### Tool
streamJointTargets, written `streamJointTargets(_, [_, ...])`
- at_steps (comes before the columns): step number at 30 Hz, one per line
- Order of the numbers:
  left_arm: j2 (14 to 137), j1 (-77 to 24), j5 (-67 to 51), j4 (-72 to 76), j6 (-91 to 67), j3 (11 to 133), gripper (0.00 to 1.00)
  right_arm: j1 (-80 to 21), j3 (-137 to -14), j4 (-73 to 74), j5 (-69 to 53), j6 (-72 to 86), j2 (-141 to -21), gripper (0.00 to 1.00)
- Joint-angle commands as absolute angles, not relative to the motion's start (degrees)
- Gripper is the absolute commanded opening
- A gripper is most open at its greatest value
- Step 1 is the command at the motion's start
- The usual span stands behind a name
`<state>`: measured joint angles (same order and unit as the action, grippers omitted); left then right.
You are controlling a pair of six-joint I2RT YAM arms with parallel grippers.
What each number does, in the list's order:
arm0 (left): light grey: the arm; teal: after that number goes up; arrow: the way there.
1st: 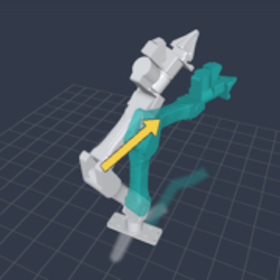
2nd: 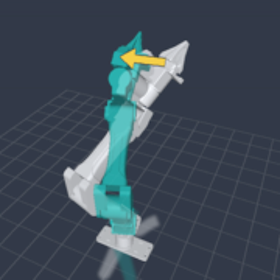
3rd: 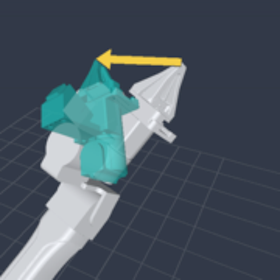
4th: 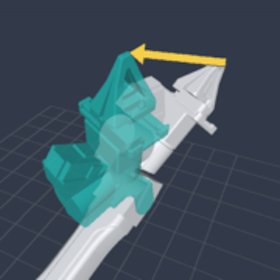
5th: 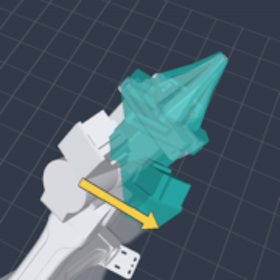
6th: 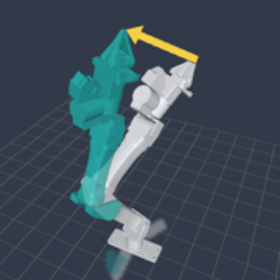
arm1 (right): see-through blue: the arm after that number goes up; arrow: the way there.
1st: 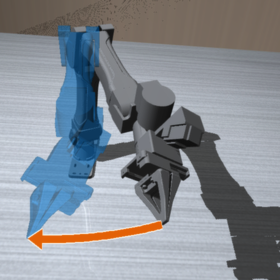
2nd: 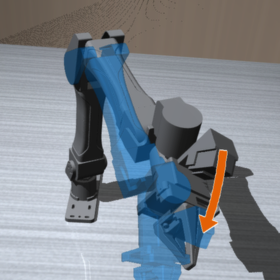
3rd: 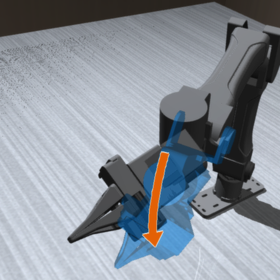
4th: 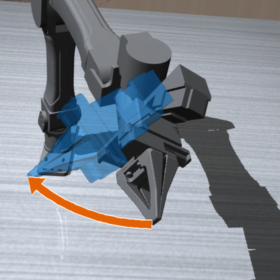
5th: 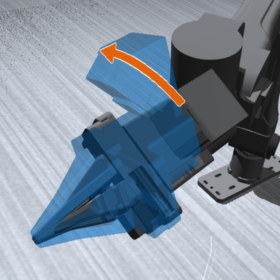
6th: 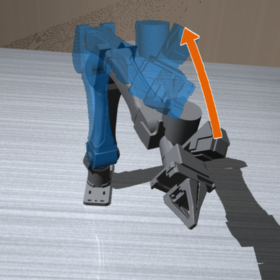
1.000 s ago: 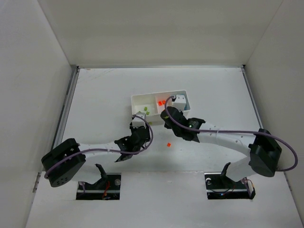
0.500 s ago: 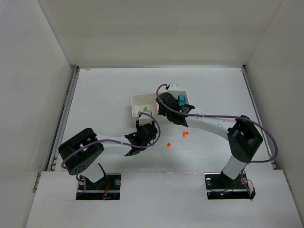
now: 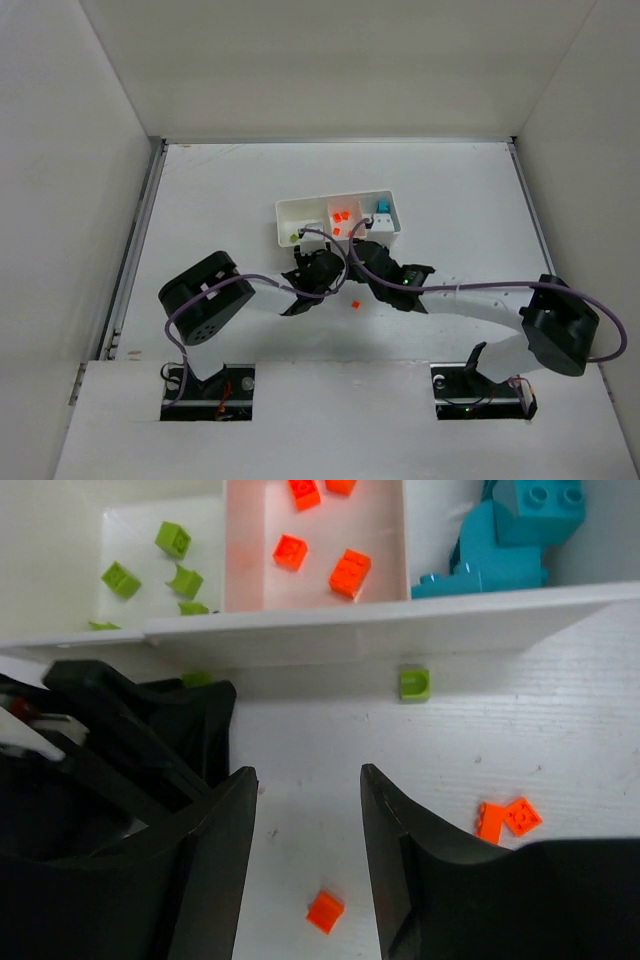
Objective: Sort the legos into containers by color
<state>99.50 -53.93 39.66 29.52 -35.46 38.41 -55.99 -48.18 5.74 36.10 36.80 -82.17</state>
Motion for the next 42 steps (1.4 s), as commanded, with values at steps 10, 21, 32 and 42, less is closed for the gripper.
streamJointTargets(10, [103.8,-54.4,46.4,29.3,-36.2,40.3,0.31,-59.5,-37.3,-2.7,38.6,45.1,-76.7,0.51])
streamJointTargets(21, [94.9,-58.2,44.8,29.4,-33.0,37.0,0.15,-67.4,-34.5,-0.2,39.3,47.9,-79.2,0.51])
streamJointTargets(32, [73.9,-58.1,42.1,22.7,-32.0,32.4,0.15,-69.1,-36.1,4.7,38.4,50.2,-83.7,0.56])
streamJointTargets(42, [69.3,-50.4,37.2,20.4,-31.3,35.9,0.15,-67.3,-38.2,5.3,35.1,45.9,-85.4,0.51])
